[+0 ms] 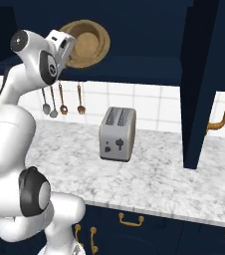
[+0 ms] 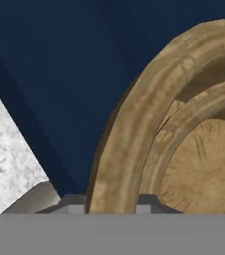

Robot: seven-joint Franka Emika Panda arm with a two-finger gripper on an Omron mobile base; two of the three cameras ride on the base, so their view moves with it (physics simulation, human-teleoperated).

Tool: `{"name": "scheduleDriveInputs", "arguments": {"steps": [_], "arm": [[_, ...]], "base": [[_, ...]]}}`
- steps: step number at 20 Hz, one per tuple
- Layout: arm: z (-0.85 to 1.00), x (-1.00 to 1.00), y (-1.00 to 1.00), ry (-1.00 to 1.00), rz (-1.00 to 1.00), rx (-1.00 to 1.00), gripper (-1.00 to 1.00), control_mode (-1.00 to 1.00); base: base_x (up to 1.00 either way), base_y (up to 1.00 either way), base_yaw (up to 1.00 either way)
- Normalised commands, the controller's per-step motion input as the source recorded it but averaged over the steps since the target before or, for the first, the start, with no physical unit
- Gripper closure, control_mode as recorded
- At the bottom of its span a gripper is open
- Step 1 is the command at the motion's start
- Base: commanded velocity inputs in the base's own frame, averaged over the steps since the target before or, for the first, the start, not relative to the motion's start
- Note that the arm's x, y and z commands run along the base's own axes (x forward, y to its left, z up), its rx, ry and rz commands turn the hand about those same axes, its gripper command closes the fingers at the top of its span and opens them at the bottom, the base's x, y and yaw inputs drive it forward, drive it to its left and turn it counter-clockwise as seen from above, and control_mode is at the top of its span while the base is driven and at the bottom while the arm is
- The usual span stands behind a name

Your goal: Pick up the bowls on the counter and stack them on top of one another in the open cabinet. Place the smaller bowl on top of the larger bowl.

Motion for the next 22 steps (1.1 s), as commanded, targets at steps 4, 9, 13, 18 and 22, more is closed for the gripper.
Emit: {"name": "scheduleDriveInputs", "arguments": {"steps": [4,9,13,18,22], "arm": [[-0.02,1.00,0.03,0.00,0.00,-0.12,-1.00,-1.00],[-0.03,1.00,0.00,0.01,0.00,-0.03,-1.00,-1.00],[-0.09,-0.37,0.00,-0.04,0.00,0.00,-1.00,-1.00],[-0.74,-1.00,0.00,-0.10,-0.07,0.00,-1.00,-1.00],[-1.00,-1.00,-0.13,0.00,-0.02,-0.18,-1.00,-1.00]], "base": [[0.00,0.00,0.00],[0.00,0.00,0.00],[0.00,0.00,0.00],[0.00,0.00,0.00],[0.00,0.00,0.00]]}}
